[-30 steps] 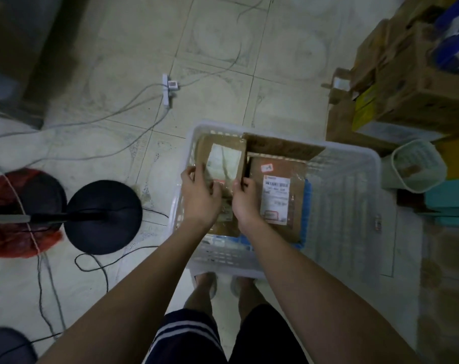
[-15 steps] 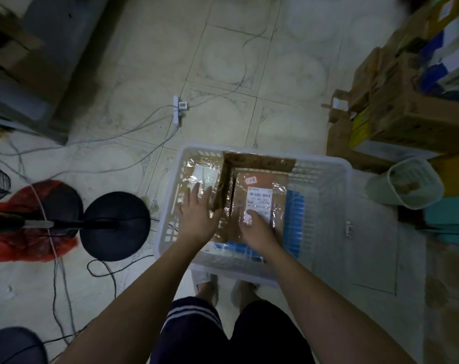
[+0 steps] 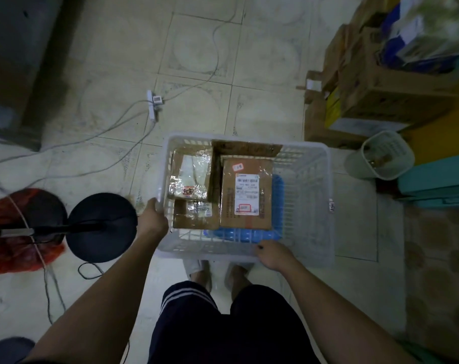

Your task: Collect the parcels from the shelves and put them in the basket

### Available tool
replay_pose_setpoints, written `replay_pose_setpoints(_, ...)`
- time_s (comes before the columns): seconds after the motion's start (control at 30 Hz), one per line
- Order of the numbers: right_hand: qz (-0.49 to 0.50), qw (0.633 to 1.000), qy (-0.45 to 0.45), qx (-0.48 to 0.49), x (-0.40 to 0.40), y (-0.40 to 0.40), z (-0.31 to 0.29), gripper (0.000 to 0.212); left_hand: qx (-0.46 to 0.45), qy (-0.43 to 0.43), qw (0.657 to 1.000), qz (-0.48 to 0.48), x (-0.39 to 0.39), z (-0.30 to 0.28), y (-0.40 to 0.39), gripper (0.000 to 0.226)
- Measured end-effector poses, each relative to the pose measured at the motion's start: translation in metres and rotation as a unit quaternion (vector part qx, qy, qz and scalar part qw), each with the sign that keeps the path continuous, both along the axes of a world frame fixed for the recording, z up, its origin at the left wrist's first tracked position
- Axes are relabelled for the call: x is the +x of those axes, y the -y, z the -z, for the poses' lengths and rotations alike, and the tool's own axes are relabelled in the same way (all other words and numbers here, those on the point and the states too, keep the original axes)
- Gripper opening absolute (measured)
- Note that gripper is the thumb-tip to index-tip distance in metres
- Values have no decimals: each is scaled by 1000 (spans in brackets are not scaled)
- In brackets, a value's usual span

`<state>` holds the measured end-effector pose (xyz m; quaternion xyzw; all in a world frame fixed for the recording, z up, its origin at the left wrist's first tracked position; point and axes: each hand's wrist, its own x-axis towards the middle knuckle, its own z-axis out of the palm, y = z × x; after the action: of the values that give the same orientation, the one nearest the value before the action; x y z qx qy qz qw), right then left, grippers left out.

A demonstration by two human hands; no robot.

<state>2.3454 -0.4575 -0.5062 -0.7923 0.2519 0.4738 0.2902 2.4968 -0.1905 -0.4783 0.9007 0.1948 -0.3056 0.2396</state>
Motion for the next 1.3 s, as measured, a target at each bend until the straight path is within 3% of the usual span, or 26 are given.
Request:
replay_pose_setpoints(0.23,6,1000,-20,2,-2,15,3,33,-54,-18,998,24,2,2,22,54)
replay_pose_setpoints(0.37,17,999,1,30,4,13,-4,24,-51,-25,998,22,11,-9,25,68)
replay_pose_setpoints(0.47,56,996,58,44,12,12,-22,18,13,41,994,100,21,-32,36,66)
replay_pose_setpoints(0.57,102,987,116,43,23,11,-50,30,15,122,963,242,18,-69,67,57)
replay_pose_setpoints(0.73,185,967,170,-29,26,3,-108,23,-13,85,865,494,-11,-109,118,49)
replay_pose_setpoints(0.87,292,927,223,-69,-10,-14,-147,21,-38,60,777,626,-46,-133,141,57)
replay_pose_setpoints(0.97,368,895,218,-127,-64,-25,-164,44,-36,55,704,708,-77,-140,154,54)
replay_pose_setpoints(1.03,420,872,195,-158,-112,-32,-176,51,-27,50,661,748,-104,-144,166,64)
replay_pose_setpoints(1.13,510,817,179,-202,-195,-42,-199,60,-31,55,590,805,-169,-165,197,62)
replay_pose_setpoints(1.3,633,701,160,-287,-349,-79,-239,60,-59,100,436,893,-328,-226,220,66)
